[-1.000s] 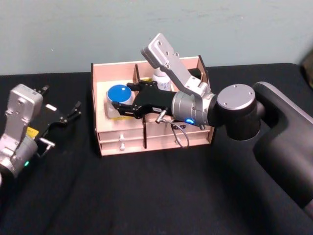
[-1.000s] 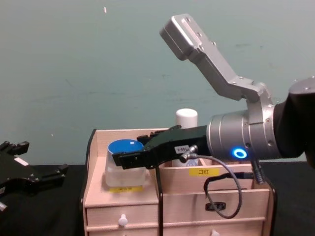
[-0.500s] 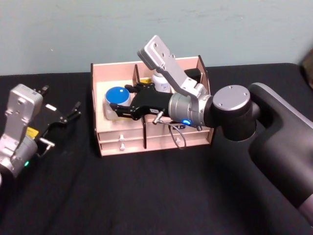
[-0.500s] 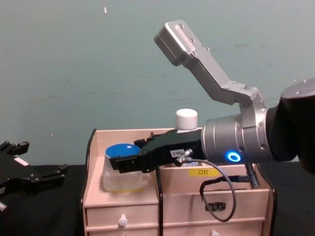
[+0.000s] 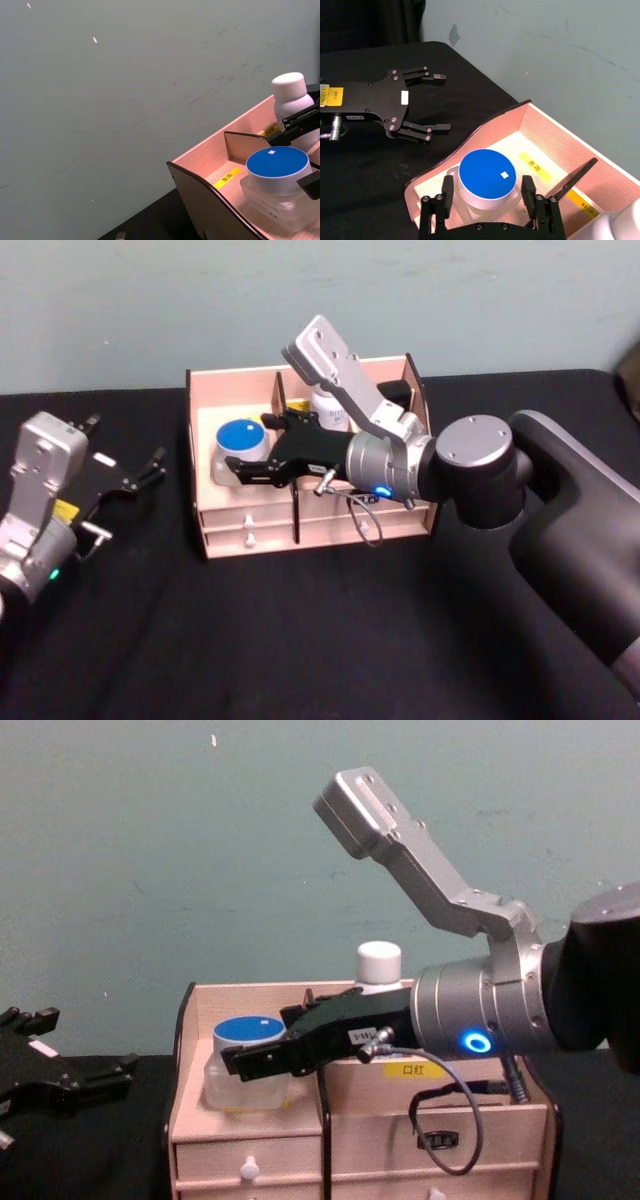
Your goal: Pick up the facial cleanser and watermelon frost from the table and place them into the tiered storage box.
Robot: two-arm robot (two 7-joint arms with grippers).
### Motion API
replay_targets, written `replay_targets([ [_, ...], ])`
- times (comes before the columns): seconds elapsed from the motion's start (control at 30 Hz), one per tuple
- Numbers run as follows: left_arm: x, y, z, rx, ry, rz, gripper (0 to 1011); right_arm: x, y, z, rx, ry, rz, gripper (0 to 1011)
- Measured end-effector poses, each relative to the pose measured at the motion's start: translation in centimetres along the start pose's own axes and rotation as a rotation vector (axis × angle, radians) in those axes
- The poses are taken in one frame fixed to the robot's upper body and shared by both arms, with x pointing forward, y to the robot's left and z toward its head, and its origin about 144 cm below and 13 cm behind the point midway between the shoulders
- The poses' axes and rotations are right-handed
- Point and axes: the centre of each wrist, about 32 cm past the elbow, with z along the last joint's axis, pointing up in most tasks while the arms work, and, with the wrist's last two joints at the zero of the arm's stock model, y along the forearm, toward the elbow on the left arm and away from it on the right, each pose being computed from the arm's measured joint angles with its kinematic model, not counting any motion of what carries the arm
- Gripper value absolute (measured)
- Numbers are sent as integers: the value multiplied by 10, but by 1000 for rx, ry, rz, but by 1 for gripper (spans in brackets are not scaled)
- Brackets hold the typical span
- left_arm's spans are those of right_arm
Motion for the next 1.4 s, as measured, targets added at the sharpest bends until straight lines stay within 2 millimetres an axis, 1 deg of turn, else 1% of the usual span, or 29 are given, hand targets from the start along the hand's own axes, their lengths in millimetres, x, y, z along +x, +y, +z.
replay_targets([
  [0.03, 0, 0, 0, 0, 0, 0, 1010, 0, 0, 0, 0, 0, 0, 879],
  [0.1, 0, 0, 0, 0, 0, 0, 1010, 0, 0, 0, 3, 3, 0, 908],
  [0.13, 0, 0, 0, 0, 0, 0, 1010, 0, 0, -1, 8, 6, -2, 953],
  [0.2, 0, 0, 0, 0, 0, 0, 1010, 0, -1, -1, 16, 6, -8, 993],
  [0.47, 0, 0, 0, 0, 0, 0, 1009, -1, -7, 1, 52, -26, -44, 1002],
  [0.63, 0, 0, 0, 0, 0, 0, 1010, -1, -17, 5, 90, -52, -64, 1002],
  [0.9, 0, 0, 0, 0, 0, 0, 1009, 0, -44, 7, 159, -62, -79, 1002],
  [0.93, 0, 0, 0, 0, 0, 0, 1010, 1, -52, 7, 173, -60, -86, 1002],
  [1.03, 0, 0, 0, 0, 0, 0, 1010, 2, -66, 6, 194, -49, -105, 1002],
  [1.07, 0, 0, 0, 0, 0, 0, 1009, 4, -74, 4, 202, -44, -126, 1002],
  [1.2, 0, 0, 0, 0, 0, 0, 1010, 8, -89, 0, 215, -35, -172, 1002],
  [1.23, 0, 0, 0, 0, 0, 0, 1010, 12, -97, -2, 221, -30, -202, 1003],
  [1.4, 0, 0, 0, 0, 0, 0, 1010, 22, -119, -9, 232, -20, -313, 1003],
])
